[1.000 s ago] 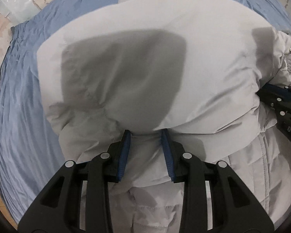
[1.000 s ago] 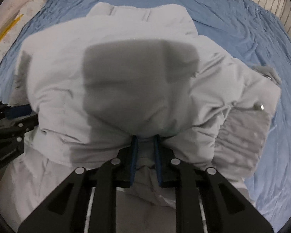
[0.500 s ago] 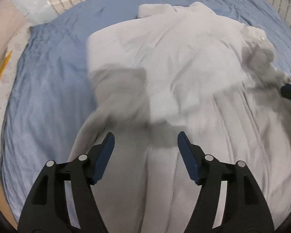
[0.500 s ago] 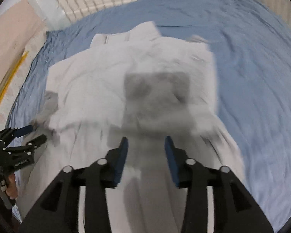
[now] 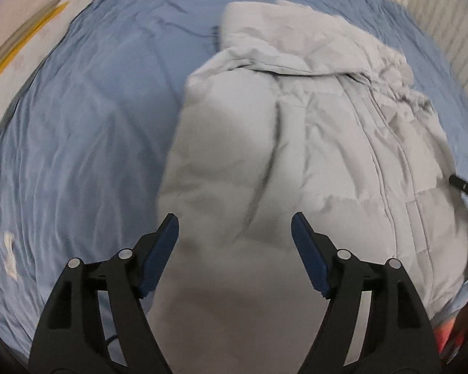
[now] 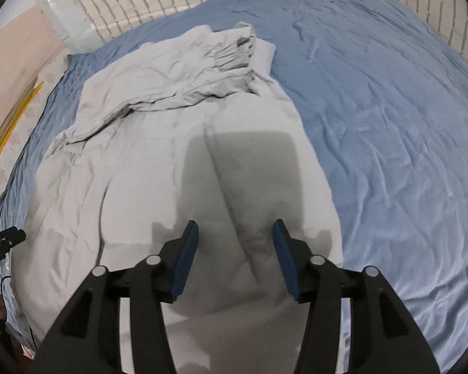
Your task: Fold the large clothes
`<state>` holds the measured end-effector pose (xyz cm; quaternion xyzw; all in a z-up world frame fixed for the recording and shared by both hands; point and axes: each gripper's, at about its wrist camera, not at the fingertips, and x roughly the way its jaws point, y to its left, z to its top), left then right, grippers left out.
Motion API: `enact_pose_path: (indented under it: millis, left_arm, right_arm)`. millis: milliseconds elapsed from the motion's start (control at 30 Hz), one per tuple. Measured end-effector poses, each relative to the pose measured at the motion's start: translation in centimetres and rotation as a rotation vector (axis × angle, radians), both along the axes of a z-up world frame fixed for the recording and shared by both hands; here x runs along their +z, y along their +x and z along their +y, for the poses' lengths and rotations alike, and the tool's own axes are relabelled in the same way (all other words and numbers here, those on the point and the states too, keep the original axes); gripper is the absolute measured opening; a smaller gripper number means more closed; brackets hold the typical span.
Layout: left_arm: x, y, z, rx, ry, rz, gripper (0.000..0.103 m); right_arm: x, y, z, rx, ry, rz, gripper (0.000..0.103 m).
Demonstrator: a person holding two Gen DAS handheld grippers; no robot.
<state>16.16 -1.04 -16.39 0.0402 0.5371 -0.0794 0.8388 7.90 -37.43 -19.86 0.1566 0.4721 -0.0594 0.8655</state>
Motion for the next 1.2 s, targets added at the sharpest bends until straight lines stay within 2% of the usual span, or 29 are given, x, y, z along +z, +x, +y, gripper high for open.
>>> enact_pose_path:
  millis: [133,300,500,567,700,833,933,1067,1133,1200]
  left_arm:
    - [0.2,-1.6,3.0,0.070,-0.023,-0.007,0.074]
    - [-0.3,-2.2,3.4,0.111,-0.047,-0.015,0.074]
    - [-0.5,-3.9,3.8,0.157,-0.065,-0.037,0.074]
    - [-0.6,-4.4,3.9,0.161,-0.088,-0.030,0.074]
    - [-0.6,-5.0,3.2,0.156,-0.079,-0.037,0.073]
    - [0.8,-5.6,3.0,0.151,-0.084,-0.071,0.071]
    - [2.5,-5.4,2.7,0.147,-0.097,-0.095,0.062]
    - [5.6,-5.2,1.3,0.140,-0.109,-0.144,0.045]
    - [7.2,-5.4,0.2,0.139,-0.113,-0.175,0.041]
    - [8.2,-5.8,-0.3,0.149,-0.130,-0.186,0.031]
  right_arm:
    - [0.2,-0.3,1.8,0.041,-0.022,-0.014,0.050]
    - [0.6,-0.8,3.8,0.096,-0.071,-0.018,0.050]
    - [0.8,-1.8,4.0,0.102,-0.101,-0.023,0.050]
    - [0.7,-2.0,3.9,0.093,-0.106,-0.020,0.050]
    - [0.9,-2.6,3.9,0.099,-0.106,-0.033,0.050]
    - [1.0,-3.0,4.2,0.107,-0.122,-0.036,0.050]
    - [1.2,-3.1,4.2,0.103,-0.126,-0.044,0.050]
    - [1.8,-3.2,4.0,0.096,-0.126,-0.060,0.050]
    - [2.2,-3.2,4.0,0.101,-0.136,-0.068,0.050]
    - [2.6,-3.3,4.1,0.104,-0.142,-0.077,0.050]
